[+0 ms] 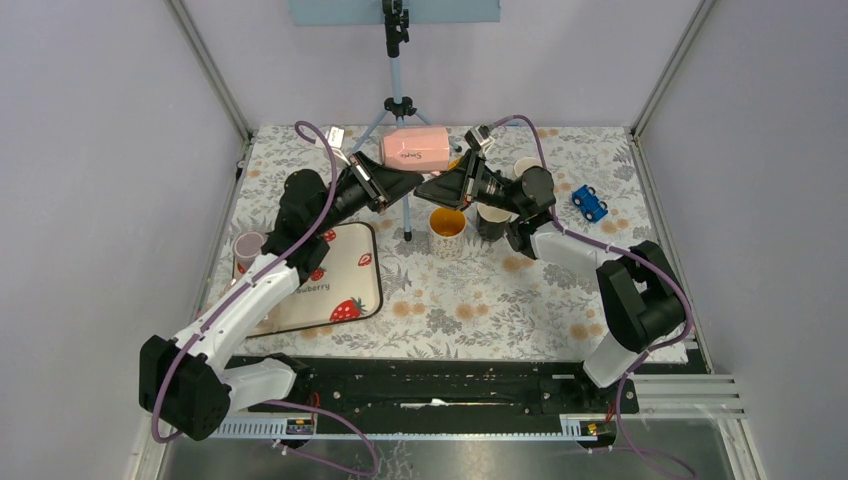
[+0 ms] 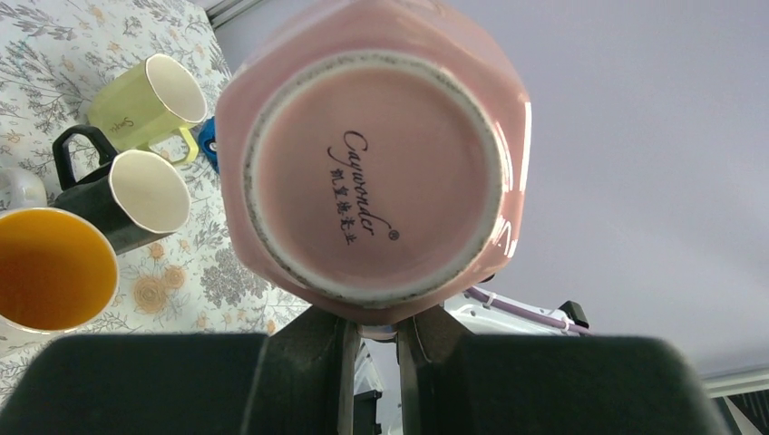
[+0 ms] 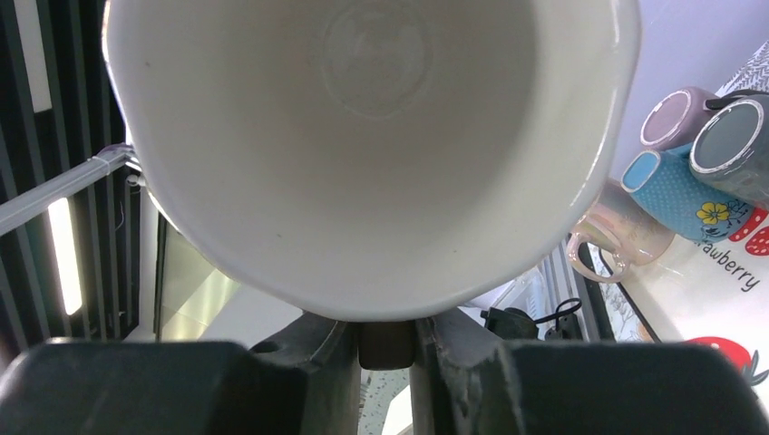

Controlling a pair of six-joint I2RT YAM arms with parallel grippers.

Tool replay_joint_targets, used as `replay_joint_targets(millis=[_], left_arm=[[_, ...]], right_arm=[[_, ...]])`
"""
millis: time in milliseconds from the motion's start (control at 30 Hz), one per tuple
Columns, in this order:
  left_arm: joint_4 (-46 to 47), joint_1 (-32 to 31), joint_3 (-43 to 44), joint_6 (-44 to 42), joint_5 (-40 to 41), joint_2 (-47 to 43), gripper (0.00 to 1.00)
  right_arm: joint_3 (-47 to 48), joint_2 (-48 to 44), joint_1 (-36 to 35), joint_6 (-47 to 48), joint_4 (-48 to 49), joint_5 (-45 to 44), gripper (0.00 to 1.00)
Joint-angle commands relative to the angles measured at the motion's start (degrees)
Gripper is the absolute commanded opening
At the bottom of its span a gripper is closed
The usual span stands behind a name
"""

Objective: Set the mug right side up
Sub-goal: Turn over the cup on the tray.

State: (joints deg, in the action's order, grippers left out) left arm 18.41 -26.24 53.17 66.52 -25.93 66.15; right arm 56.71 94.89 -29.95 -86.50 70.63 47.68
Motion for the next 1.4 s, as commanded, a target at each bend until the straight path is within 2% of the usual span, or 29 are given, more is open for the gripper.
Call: replay_joint_targets(millis=[0,67,267,367,433,533,667,867,1233,1367], left_arm=[[5.93,-0.39,2.08,-2.01,-1.97,-1.29,0.0],[5.93,-0.38,1.99,-2.24,-2.12,-1.25,0.0],[7.27,-0.37,1.25,-2.23,-3.17,-0.85,0.01],[8.22,-0.39,0.88,-1.89,-3.7,-0.5,0.22],[8.44,-0.35,0.71,-1.87,-3.66,-0.54,0.44],[8.19,-0.35,0.59,-2.3,-3.16,-0.9,0.73],[6.9,-0.38,0.74,-3.31,-2.54,-1.36,0.97],[-0.72,-0.38,2.57,-7.67,-0.27,-1.97,0.99],[-11.41,-0.39,6.2,-17.59,-0.08,-4.17,0.99],[-15.54,-0.39,7.84,-20.99,-0.13,-4.56,0.99]], right_arm=[[1.82,-0.69,-0.56,1.36,3.4,-0.14,0.08],[1.83,-0.88,-0.52,2.14,2.37,-0.13,0.0],[1.57,-2.58,-0.5,4.57,-0.6,-0.52,0.0],[1.78,-3.79,-0.59,6.21,-2.88,-1.07,0.0],[1.91,-4.57,-0.59,7.31,-4.46,-1.39,0.0],[1.99,-5.51,-0.53,8.39,-6.34,-1.96,0.0],[1.84,-6.3,-0.52,9.16,-7.73,-2.75,0.0],[2.4,-9.66,-0.54,16.36,-17.13,-5.22,0.0],[7.54,-16.19,-0.5,32.92,-43.87,-14.49,0.0],[11.07,-18.73,-0.54,39.31,-56.43,-20.11,0.0]])
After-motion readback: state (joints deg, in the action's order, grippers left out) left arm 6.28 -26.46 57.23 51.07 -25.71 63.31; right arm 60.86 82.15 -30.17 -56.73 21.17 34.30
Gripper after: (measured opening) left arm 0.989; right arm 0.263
